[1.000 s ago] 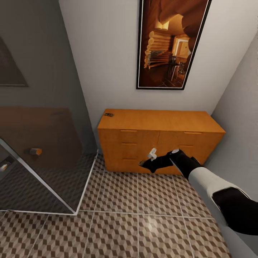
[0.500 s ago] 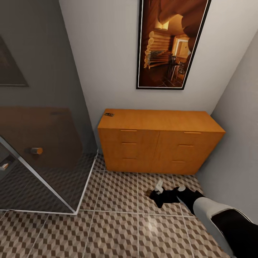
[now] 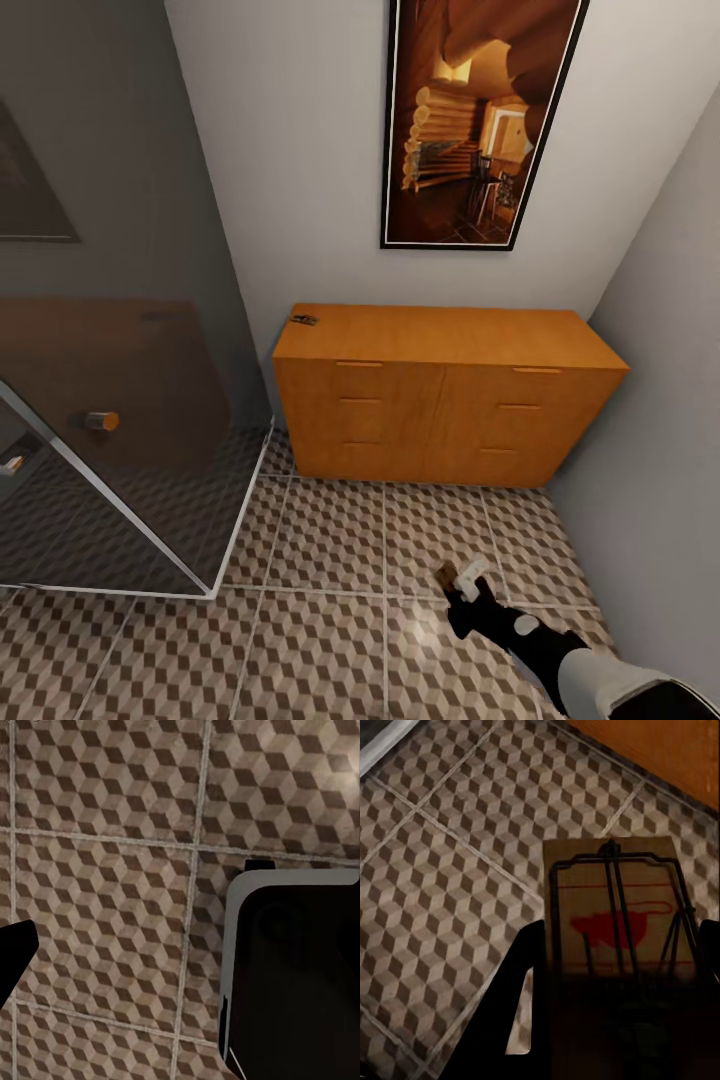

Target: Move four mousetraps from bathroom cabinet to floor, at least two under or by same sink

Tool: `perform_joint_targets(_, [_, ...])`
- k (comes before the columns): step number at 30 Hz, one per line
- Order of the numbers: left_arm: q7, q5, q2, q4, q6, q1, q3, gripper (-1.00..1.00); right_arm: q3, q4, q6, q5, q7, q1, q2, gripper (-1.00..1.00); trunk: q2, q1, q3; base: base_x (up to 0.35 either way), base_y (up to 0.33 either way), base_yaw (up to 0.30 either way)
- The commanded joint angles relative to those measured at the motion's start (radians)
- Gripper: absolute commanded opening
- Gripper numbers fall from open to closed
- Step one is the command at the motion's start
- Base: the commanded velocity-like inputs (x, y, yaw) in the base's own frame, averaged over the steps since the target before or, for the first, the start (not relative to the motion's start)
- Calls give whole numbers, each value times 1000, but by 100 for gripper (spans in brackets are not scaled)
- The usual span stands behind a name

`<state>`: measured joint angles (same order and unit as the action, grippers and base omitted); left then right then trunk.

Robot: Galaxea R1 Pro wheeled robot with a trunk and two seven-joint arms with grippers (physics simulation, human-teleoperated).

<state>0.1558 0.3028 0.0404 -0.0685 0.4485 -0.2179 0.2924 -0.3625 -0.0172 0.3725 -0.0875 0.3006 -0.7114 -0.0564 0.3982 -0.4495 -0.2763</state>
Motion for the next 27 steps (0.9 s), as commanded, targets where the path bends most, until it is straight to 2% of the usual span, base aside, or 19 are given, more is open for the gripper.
perform_joint_targets(1, [5,4,2,-1,6,-1,8,100,4,0,38,44,-49,24,1,-100,2,-1,-2,0,0,0])
perform_joint_targets(3, [6,4,6,3,6,-1,7,100,4,0,69,95,-91,46,1,-100,2,-1,-2,0,0,0])
perform_joint_targets(4, [7,4,10,11,7,-1,6,100,4,1,94,142,-121,65,2,-100,2,-1,-2,0,0,0])
perform_joint_targets(6, [9,4,17,29,7,-1,6,100,4,1,120,198,-147,93,2,-100,2,-1,-2,0,0,0])
perform_joint_targets(12, [11,4,23,101,0,-1,2,100,4,2,186,302,-209,159,3,-100,2,-1,-2,0,0,0])
perform_joint_targets(16, [13,4,8,143,-12,-1,1,100,4,2,252,318,-272,191,13,-100,2,-1,-2,0,0,0])
perform_joint_targets(20, [14,4,-3,229,-70,-1,1,100,4,2,319,322,-345,224,33,-100,2,-1,-2,0,0,0])
perform_joint_targets(23, [14,4,-6,320,-164,-1,1,100,4,2,354,323,-393,250,52,-100,2,-1,-2,0,0,0])
perform_joint_targets(26, [14,3,-5,474,-319,-1,1,100,4,2,394,324,-433,276,80,-100,2,-1,-2,0,0,0])
perform_joint_targets(27, [14,3,-4,506,-349,-1,1,100,4,2,402,324,-438,280,84,-100,2,-1,-2,0,0,0])
